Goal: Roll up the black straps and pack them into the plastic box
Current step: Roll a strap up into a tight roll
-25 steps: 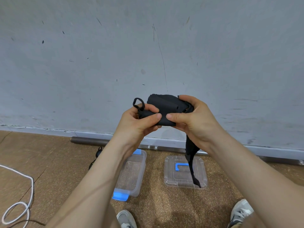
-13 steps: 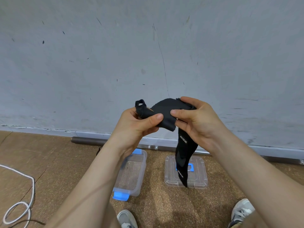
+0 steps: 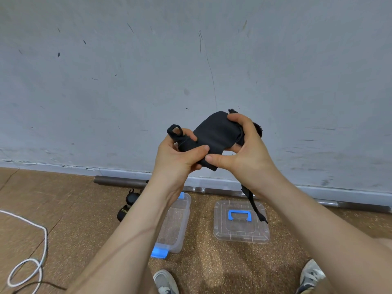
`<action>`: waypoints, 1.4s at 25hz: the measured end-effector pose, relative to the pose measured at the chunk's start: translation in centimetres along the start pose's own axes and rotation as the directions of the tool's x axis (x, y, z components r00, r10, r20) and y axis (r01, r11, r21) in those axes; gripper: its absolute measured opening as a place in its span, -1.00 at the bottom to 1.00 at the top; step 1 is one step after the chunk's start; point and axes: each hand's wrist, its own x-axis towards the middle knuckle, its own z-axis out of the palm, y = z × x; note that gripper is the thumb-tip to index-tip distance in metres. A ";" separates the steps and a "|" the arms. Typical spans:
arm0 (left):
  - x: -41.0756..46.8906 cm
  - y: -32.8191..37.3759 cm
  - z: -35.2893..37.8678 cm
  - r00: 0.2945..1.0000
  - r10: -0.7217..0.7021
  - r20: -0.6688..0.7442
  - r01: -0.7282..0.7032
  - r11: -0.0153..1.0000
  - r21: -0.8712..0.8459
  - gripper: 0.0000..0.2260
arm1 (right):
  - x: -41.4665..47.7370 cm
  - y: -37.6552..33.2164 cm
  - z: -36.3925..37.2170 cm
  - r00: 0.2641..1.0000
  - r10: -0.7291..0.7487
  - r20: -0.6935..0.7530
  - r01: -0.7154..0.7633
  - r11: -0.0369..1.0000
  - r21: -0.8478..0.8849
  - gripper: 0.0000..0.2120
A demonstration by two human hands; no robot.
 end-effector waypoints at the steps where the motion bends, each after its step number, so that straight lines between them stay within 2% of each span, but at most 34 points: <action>1: 0.0 -0.1 0.0 1.000 -0.012 0.024 0.013 1.000 -0.028 -0.76 | 0.1 0.0 -0.1 1.000 0.019 0.005 -0.019 1.000 0.025 -0.19; 4: -0.1 0.4 -0.7 0.971 -0.093 0.219 0.135 0.974 -0.185 -0.79 | 0.7 -0.2 -0.8 0.992 0.122 0.040 -0.128 0.962 0.242 -0.20; 6: 0.0 0.5 -1.6 0.915 -0.090 0.394 0.205 0.943 -0.262 -0.68 | 0.8 -0.7 -1.3 0.971 0.213 0.109 -0.239 0.866 0.440 -0.21; 8: 0.2 0.5 -2.2 0.883 -0.056 0.467 0.207 0.937 -0.280 -0.62 | 0.7 -1.0 -1.5 0.949 0.254 0.185 -0.314 0.782 0.538 -0.21; 10: 0.5 0.2 -2.2 0.893 -0.033 0.449 0.165 0.952 -0.258 -0.60 | 0.4 -1.0 -1.5 0.939 0.261 0.222 -0.342 0.745 0.573 -0.24; 12: 0.5 0.2 -2.0 0.916 -0.032 0.399 0.132 0.965 -0.226 -0.63 | 0.5 -0.7 -1.2 0.943 0.256 0.212 -0.333 0.750 0.572 -0.34; 14: 0.4 0.4 -1.7 0.946 -0.047 0.320 0.117 0.972 -0.204 -0.75 | 0.5 -0.5 -1.0 0.958 0.238 0.159 -0.286 0.788 0.544 -0.44; 17: 0.1 0.5 -0.9 0.978 -0.063 0.198 0.095 0.983 -0.157 -0.87 | 0.4 -0.4 -0.9 0.982 0.159 0.097 -0.186 0.876 0.444 -0.44; 22: 0.0 0.4 -0.3 0.991 -0.055 0.125 0.075 0.984 -0.162 -0.76 | 0.6 -0.2 -0.7 0.995 0.087 0.052 -0.100 0.931 0.350 -0.35; 24: 0.0 0.5 -0.3 0.994 -0.035 0.100 0.054 0.979 -0.195 -0.70 | 0.5 -0.2 -0.7 0.993 0.094 0.077 -0.116 0.923 0.366 -0.33; 28: 0.0 0.2 -0.3 0.994 -0.008 0.111 0.027 0.984 -0.179 -0.70 | 0.3 -0.1 -0.4 0.992 0.104 0.070 -0.120 0.951 0.286 -0.32; 30: -0.1 0.4 -0.5 0.977 -0.043 0.209 0.095 0.965 -0.243 -0.73 | 0.6 -0.5 -0.8 0.977 0.195 0.081 -0.211 0.883 0.419 -0.41; 32: -0.1 0.7 -1.0 0.943 -0.072 0.325 0.176 0.937 -0.303 -0.70 | 0.9 -1.1 -1.5 0.942 0.300 0.148 -0.330 0.755 0.567 -0.55; 35: -0.1 0.7 -1.1 0.938 -0.084 0.336 0.189 0.937 -0.294 -0.64 | 0.8 -1.2 -1.9 0.890 0.388 0.238 -0.437 0.583 0.685 -0.69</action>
